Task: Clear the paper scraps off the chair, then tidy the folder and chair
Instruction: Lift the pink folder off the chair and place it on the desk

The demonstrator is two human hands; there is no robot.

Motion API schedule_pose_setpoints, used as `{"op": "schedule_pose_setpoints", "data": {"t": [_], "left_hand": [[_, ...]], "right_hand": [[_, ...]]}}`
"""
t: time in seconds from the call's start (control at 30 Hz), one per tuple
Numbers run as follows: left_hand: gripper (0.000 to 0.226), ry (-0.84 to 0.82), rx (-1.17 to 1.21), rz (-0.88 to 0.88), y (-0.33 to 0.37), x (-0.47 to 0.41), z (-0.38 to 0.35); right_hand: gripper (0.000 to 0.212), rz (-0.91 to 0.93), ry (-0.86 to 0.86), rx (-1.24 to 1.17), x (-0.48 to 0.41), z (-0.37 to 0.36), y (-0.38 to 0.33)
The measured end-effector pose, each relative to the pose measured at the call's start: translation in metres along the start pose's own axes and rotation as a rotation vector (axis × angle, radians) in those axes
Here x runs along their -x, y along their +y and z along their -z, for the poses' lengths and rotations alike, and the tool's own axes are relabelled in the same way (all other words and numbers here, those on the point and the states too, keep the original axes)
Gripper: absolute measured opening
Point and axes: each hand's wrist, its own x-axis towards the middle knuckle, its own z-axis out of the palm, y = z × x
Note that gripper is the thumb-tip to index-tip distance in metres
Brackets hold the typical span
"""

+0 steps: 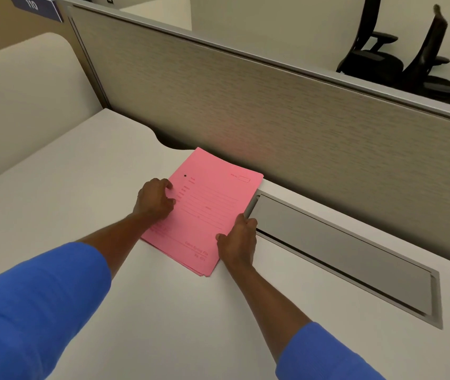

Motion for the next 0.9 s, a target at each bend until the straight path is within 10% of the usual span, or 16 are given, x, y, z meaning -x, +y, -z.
{"op": "schedule_pose_setpoints", "data": {"t": [0.53, 0.9], "left_hand": [[0.086, -0.152, -0.27, -0.11, -0.006, 0.019, -0.007], [0.028, 0.115, -0.359, -0.221, -0.012, 0.112, 0.024]], "right_hand": [[0.035, 0.164, 0.045, 0.261, 0.012, -0.016, 0.012], [0.058, 0.126, -0.03, 0.155, 0.094, 0.01, 0.04]]}}
